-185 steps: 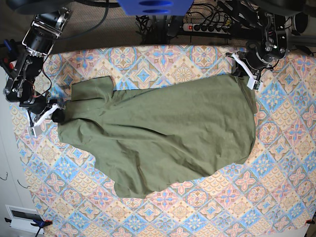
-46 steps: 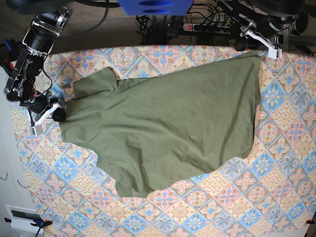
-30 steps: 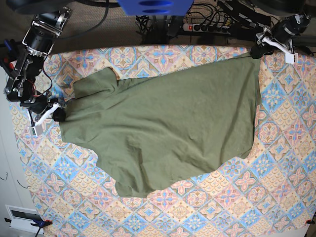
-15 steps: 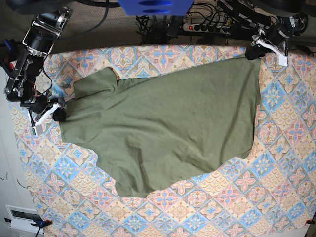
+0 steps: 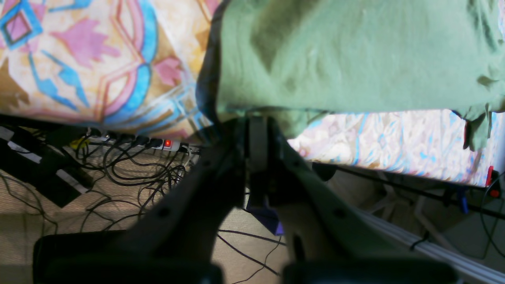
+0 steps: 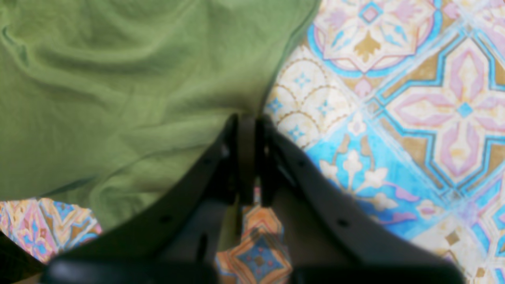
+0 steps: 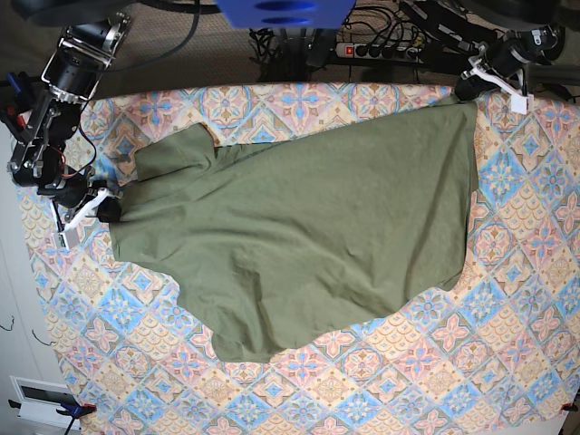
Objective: Layout the t-shirt on the table in an organized manner, then fold the t-shirt properly
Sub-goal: 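Adjust the left gripper's grip along the shirt edge, tugging it taut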
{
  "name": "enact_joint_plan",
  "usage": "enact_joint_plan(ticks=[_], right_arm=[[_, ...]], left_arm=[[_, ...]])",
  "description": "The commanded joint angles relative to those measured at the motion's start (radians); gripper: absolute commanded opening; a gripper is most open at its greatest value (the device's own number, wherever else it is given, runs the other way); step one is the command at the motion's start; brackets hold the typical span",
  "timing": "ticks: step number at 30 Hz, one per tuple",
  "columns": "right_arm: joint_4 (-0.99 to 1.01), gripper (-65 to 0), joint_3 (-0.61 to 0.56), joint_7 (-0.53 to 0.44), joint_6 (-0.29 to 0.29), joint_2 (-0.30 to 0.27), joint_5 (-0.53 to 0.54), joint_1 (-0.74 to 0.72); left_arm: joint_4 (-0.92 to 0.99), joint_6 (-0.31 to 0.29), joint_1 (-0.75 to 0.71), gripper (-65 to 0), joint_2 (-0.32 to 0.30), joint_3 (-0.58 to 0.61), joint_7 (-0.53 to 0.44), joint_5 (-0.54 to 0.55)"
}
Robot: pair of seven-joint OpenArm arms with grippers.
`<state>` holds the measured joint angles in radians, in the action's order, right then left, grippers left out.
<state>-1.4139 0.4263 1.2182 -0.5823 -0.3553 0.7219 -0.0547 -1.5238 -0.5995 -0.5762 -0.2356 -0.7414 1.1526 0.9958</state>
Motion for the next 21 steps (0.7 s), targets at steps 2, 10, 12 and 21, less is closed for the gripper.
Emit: enact_joint_plan(ticks=[2, 10, 12, 21], right_arm=[[-0.02, -63.9, 0.004, -0.016, -0.005, -0.023, 0.02, -0.018], [-0.028, -63.9, 0.006, -0.016, -0.005, -0.023, 0.023, -0.018], [-0.038, -63.9, 0.006, -0.016, -0.005, -0.023, 0.023, -0.018], [-0.046, -63.9, 0.007, -0.016, -0.005, -0.023, 0.023, -0.018]], left_arm=[[-0.013, -0.006, 0.008, -65.0, -0.014, -0.005, 0.007, 0.004], [-0.188, -0.009, -0.029, -65.0, -0.032, -0.085, 0.007, 0.022], [-0.203, -0.009, -0.032, -65.0, -0.048, -0.094, 0.007, 0.036], [-0.174, -0.007, -0.075, -65.0, -0.074, -0.086, 0.007, 0.015]])
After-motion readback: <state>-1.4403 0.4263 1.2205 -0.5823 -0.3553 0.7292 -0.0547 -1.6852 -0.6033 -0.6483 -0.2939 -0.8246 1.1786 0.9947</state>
